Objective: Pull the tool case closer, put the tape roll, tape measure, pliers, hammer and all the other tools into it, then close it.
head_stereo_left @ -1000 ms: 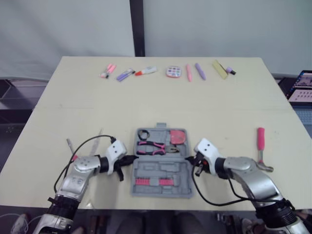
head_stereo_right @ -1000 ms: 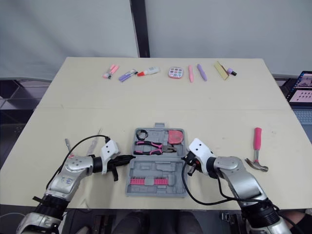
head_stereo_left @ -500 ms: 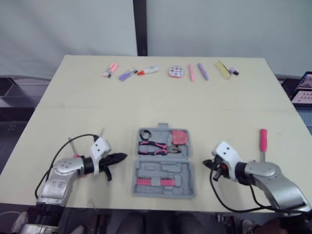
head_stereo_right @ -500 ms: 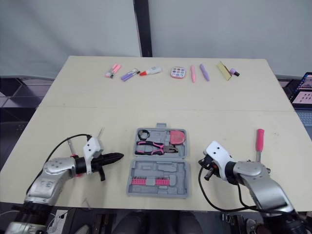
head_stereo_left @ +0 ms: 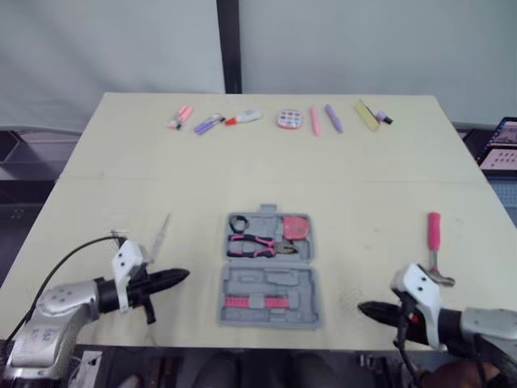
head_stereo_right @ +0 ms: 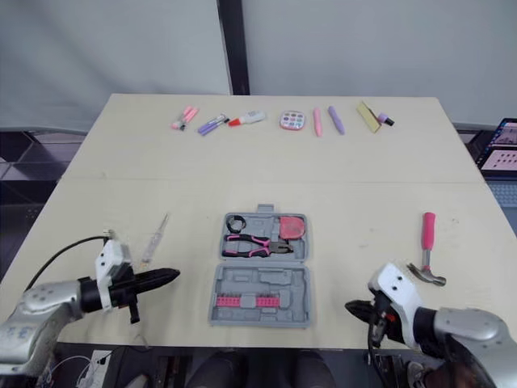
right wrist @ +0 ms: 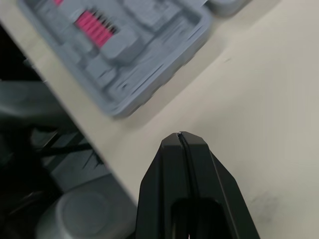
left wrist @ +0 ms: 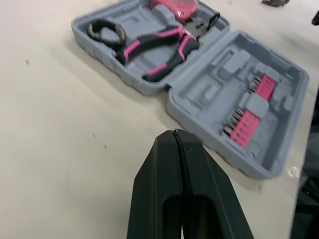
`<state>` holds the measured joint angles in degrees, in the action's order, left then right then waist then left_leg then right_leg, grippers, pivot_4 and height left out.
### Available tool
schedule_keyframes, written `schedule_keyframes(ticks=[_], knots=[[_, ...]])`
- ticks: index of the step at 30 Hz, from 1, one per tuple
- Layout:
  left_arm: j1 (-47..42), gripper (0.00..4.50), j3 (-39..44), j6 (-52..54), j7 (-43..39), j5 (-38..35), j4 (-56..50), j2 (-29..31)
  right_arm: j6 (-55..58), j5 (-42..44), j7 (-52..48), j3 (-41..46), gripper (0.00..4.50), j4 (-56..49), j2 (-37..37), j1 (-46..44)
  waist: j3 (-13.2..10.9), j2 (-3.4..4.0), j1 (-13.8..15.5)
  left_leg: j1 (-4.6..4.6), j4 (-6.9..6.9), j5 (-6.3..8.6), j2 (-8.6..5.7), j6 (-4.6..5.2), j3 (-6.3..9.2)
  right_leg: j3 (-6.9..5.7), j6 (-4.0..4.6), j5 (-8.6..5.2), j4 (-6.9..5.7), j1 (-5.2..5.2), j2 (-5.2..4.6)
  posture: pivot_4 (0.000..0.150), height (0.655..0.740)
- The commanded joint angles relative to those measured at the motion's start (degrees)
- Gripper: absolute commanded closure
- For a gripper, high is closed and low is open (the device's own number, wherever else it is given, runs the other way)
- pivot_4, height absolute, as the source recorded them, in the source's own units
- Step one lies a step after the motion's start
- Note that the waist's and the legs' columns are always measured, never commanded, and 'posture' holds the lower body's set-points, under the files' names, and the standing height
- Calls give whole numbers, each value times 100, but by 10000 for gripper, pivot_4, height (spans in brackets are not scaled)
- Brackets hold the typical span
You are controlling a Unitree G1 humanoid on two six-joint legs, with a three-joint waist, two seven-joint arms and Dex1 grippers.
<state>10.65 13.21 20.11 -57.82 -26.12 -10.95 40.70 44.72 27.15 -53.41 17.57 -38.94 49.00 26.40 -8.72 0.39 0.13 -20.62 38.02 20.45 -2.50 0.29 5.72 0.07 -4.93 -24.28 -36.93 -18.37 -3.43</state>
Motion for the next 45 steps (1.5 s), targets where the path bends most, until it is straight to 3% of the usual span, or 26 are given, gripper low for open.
schedule_keyframes(ticks=[1,10,24,37,38,41,45], knots=[[615,44674,423,-452,-336,-242,-285,-35,-410,14,-423,361,45000,-267,89,704,-1,-2,0,-1,0,0,0,0,-1,0,0,0,6,1,0,1500,7336],[1572,44674,533,-1110,-435,-147,-505,-182,-659,100,-531,414,45000,-130,61,1199,-2,-1,3,33,-12,1,11,1,-2,-2,0,0,103,70,5,1500,7336],[1444,44674,428,-1324,-245,-162,-548,-368,-614,34,-405,162,45000,4,76,873,-2,-1,52,34,-11,4,10,4,-1,-3,0,0,106,74,5,1500,7336],[1369,44674,417,-726,111,-372,-1098,-323,-568,99,-372,62,45000,61,103,653,-2,-1,69,34,-10,4,9,4,-1,-2,0,0,105,74,5,1500,7336],[1360,44980,418,-642,134,-404,-1149,-308,-549,123,-382,80,42486,60,109,629,-2,-1,72,34,-10,4,9,4,-1,-2,0,0,105,74,5,1500,7336],[1342,36666,438,-455,196,-456,-1268,-281,-487,215,-437,129,32126,52,133,570,-2,-1,74,34,-10,4,9,4,-1,-2,0,0,105,75,5,1500,7336],[1362,15907,446,-363,185,-448,-1366,-251,-498,240,-469,137,11692,82,189,553,-2,-1,76,33,-10,4,9,5,-1,-2,0,0,105,75,6,1500,7336]])
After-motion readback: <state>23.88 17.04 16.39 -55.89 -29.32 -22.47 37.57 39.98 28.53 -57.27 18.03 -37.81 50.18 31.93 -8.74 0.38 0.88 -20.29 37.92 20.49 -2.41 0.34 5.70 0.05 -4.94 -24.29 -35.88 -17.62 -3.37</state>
